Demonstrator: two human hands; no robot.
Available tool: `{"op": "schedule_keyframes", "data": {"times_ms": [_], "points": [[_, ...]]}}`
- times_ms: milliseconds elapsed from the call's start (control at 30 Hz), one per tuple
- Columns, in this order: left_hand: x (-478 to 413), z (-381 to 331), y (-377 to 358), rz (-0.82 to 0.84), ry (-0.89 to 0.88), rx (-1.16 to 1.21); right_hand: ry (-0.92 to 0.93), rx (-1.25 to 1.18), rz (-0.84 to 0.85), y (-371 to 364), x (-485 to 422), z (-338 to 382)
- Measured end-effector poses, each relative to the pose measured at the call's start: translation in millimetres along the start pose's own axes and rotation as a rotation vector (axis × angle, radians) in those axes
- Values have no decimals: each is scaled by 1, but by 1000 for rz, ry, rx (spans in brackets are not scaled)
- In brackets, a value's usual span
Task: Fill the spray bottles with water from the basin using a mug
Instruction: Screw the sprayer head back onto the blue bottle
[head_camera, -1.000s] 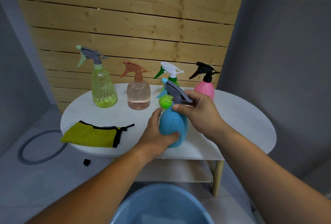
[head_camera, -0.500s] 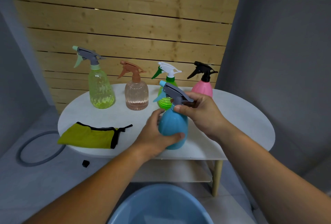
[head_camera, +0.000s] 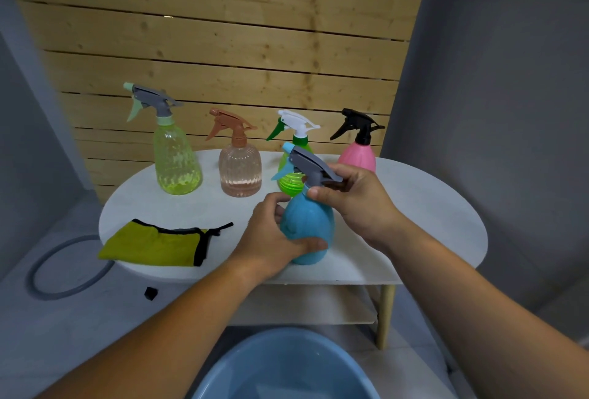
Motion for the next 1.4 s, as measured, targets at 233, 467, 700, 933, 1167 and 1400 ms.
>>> {"op": "schedule_keyframes", "data": {"times_ms": [233,467,700,933,1167,1400], "points": [[0,-2,-1,-63,13,-20,18,-2,-14,0,-1,-2],[0,-1,-2,47,0,-2,41,29,-4,2,-1,-4],[5,-1,-9,-109,-16,-53,74,74,-14,-1,-2,-4],[6,-1,-12,-136,-9,-82,63,4,-55,0,2,-6],[-4,5,7,146,32,26,-115,54,33,13,20,-13],[-7,7,2,42,-15,-17,-272,-48,137,17,36,-8]]}}
Point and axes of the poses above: each hand's wrist, its own x-axis away from the middle knuckle, its own y-axis out of the back of the hand, z = x × y, the point moved 1 cm from there along -x, towards the middle knuckle, and after that the axes turned 15 degrees about y, right-handed, at the moved point
